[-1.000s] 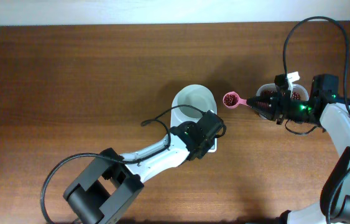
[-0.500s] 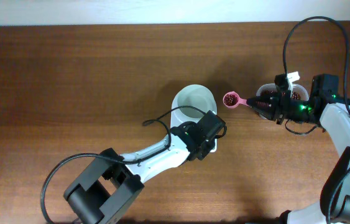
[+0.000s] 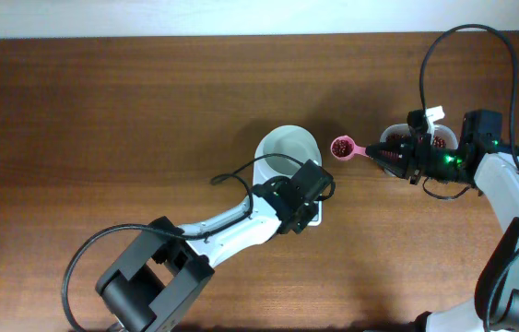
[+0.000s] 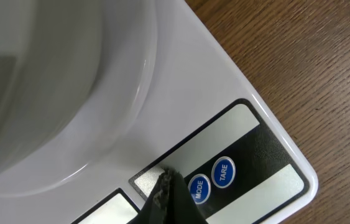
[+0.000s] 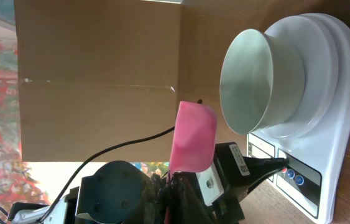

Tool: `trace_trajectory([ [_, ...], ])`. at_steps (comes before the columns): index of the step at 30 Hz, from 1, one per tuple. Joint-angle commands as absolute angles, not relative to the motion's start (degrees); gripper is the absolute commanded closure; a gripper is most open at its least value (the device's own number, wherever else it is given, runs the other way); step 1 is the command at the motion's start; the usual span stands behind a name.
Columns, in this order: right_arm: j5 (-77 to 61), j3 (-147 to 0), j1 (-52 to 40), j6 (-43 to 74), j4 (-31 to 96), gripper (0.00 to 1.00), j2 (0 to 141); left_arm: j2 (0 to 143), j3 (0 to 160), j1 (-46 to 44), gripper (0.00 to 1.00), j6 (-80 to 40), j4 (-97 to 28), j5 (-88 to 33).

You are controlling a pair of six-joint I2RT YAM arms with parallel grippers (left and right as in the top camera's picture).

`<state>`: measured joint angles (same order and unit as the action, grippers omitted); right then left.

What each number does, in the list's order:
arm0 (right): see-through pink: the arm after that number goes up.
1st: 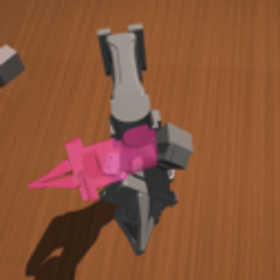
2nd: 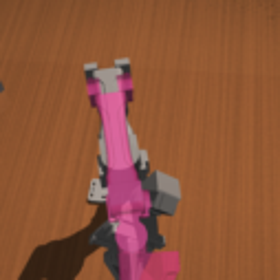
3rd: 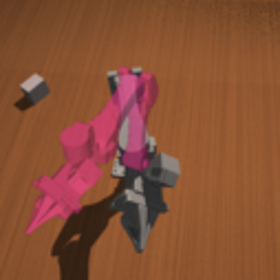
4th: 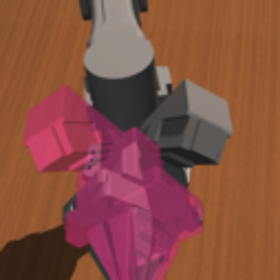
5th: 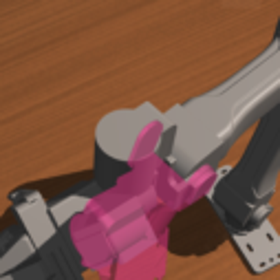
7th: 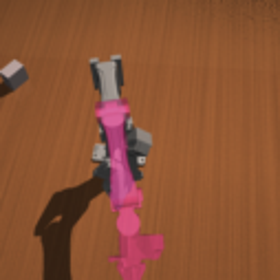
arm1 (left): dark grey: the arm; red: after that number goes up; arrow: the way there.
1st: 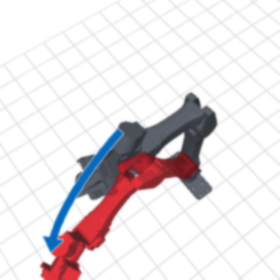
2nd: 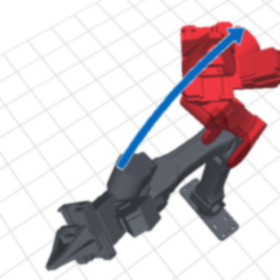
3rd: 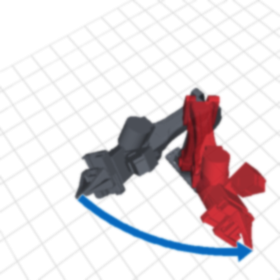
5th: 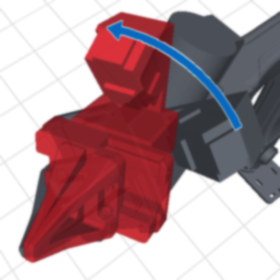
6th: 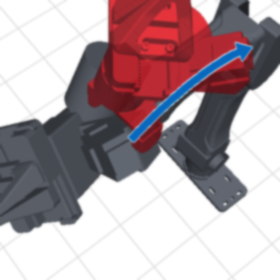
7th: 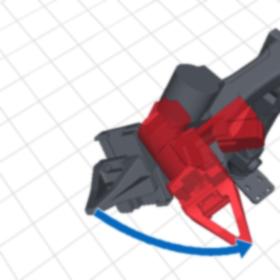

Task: Scoop and weigh 50g on scale

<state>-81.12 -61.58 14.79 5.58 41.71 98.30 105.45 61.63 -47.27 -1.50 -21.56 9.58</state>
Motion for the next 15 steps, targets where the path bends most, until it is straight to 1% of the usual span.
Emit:
trace_trajectory([
  [1,-81.89,-61.30,14.26,4.99,41.52,0.96,96.84,108.81,60.95,-46.70,1.00,-1.67,-23.07,8.54],
  [15,-81.89,-61.30,14.26,4.99,41.54,0.96,96.84,108.97,60.77,-46.70,1.00,-2.09,-26.30,6.87],
])
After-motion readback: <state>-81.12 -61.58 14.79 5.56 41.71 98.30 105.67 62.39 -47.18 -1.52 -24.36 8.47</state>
